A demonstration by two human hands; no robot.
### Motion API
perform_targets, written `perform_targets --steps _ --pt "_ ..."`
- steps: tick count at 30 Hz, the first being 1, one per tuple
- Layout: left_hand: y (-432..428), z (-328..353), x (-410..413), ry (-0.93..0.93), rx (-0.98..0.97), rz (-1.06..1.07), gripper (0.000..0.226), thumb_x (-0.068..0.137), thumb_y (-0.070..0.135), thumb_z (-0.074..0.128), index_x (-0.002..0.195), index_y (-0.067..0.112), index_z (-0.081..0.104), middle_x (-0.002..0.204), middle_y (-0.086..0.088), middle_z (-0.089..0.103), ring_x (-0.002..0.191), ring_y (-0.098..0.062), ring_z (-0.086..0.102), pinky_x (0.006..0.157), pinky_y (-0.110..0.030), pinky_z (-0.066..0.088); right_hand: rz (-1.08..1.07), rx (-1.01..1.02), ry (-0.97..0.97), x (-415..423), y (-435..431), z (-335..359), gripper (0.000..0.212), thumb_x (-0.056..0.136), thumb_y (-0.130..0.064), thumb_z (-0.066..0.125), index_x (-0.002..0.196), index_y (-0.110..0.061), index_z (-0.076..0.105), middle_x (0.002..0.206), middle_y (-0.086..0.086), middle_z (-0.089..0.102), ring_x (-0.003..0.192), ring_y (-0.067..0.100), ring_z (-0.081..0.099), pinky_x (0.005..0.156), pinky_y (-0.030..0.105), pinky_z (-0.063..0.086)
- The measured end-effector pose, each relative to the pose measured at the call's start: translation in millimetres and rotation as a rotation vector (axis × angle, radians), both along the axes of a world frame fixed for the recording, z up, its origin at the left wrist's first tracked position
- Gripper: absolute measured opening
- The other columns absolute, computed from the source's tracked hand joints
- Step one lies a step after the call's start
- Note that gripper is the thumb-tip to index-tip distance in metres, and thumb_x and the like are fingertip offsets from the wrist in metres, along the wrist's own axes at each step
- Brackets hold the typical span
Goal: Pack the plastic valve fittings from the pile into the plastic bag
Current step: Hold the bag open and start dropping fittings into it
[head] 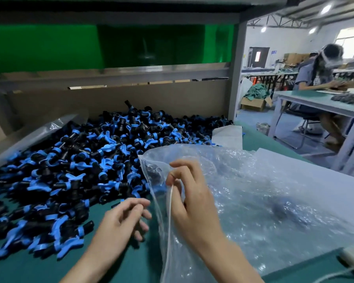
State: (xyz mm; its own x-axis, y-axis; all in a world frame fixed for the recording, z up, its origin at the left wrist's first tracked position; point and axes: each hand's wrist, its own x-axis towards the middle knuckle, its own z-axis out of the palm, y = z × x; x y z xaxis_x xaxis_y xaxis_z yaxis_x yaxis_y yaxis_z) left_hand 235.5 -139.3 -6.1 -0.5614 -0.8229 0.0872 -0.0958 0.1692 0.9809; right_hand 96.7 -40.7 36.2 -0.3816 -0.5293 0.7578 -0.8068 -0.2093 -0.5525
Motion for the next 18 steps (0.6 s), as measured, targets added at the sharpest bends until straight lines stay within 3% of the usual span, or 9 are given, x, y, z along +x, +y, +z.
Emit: perform_targets --steps 2,4,6,7,11,13,16,18 --pt "-11.2 -13.3 23.9 -0.146 -0.289 0.199 0.022 0.098 0.029 0.054 0.095 0.045 0.068 0.078 0.002 0.069 0.059 -0.011 0.06 0.054 -0.027 0.047 -0.02 -0.026 0.001 1.1 -3.7 -9.7 0.014 0.088 -0.018 0.041 0.093 -0.027 0.05 0.115 -0.013 0.047 0.09 0.001 0.055 0.066 0.017 0.043" --pt "-19.5 -18.2 43.6 -0.295 -0.557 0.341 0.017 0.097 0.039 0.05 0.097 0.05 0.063 0.076 0.015 0.065 0.064 -0.006 0.054 0.058 -0.03 0.041 -0.036 -0.045 -0.012 1.2 -6.3 -17.5 0.017 0.087 -0.018 0.041 0.095 -0.031 0.049 0.117 -0.014 0.046 0.094 -0.004 0.055 0.066 0.017 0.046" --pt "-24.2 -14.3 47.8 -0.464 -0.797 0.427 0.022 0.098 0.045 0.041 0.107 0.043 0.062 0.09 0.028 0.059 0.086 -0.001 0.049 0.079 -0.027 0.034 -0.043 -0.06 -0.026 -0.2 -7.2 -24.5 0.016 0.087 -0.018 0.042 0.095 -0.031 0.048 0.117 -0.014 0.046 0.098 -0.007 0.053 0.069 0.016 0.046" --pt "-25.7 -15.0 48.7 -0.567 -0.868 0.435 0.032 0.096 0.048 0.037 0.115 0.037 0.061 0.101 0.026 0.058 0.098 -0.005 0.048 0.089 -0.029 0.031 -0.046 -0.058 -0.035 -1.3 -6.9 -27.4 0.016 0.088 -0.018 0.042 0.094 -0.03 0.049 0.117 -0.014 0.047 0.098 -0.006 0.054 0.07 0.016 0.046" --pt "-31.2 -22.4 52.9 -0.903 -0.806 0.342 0.071 0.09 0.065 0.016 0.139 0.028 0.05 0.128 0.008 0.057 0.126 -0.017 0.046 0.116 -0.041 0.02 -0.071 0.001 -0.09 -5.4 -5.5 -37.2 0.016 0.089 -0.012 0.046 0.092 -0.026 0.051 0.116 -0.015 0.047 0.094 0.0 0.056 0.069 0.024 0.046" --pt "-33.3 -26.8 48.5 -0.928 -0.863 0.321 0.065 0.094 0.061 0.022 0.138 0.024 0.053 0.128 0.005 0.059 0.126 -0.019 0.049 0.118 -0.045 0.021 -0.071 0.009 -0.11 -6.0 -5.8 -38.7 0.017 0.088 -0.01 0.046 0.091 -0.025 0.052 0.115 -0.016 0.047 0.095 -0.001 0.056 0.071 0.022 0.046" --pt "-38.8 -28.3 35.7 -0.893 -0.924 0.339 0.044 0.099 0.038 0.046 0.136 0.017 0.057 0.127 0.001 0.063 0.125 -0.023 0.053 0.116 -0.049 0.03 -0.061 0.006 -0.126 -5.6 -6.2 -39.3 0.017 0.088 -0.009 0.045 0.089 -0.025 0.051 0.114 -0.016 0.047 0.098 -0.004 0.054 0.074 0.012 0.044" --pt "-39.2 -27.1 26.9 -0.908 -0.881 0.318 0.046 0.1 0.035 0.046 0.142 0.017 0.051 0.132 0.002 0.06 0.128 -0.021 0.05 0.117 -0.045 0.027 -0.061 0.012 -0.142 -6.3 -6.5 -39.9 0.018 0.088 -0.009 0.045 0.088 -0.025 0.052 0.114 -0.015 0.048 0.099 -0.004 0.054 0.074 0.009 0.043"
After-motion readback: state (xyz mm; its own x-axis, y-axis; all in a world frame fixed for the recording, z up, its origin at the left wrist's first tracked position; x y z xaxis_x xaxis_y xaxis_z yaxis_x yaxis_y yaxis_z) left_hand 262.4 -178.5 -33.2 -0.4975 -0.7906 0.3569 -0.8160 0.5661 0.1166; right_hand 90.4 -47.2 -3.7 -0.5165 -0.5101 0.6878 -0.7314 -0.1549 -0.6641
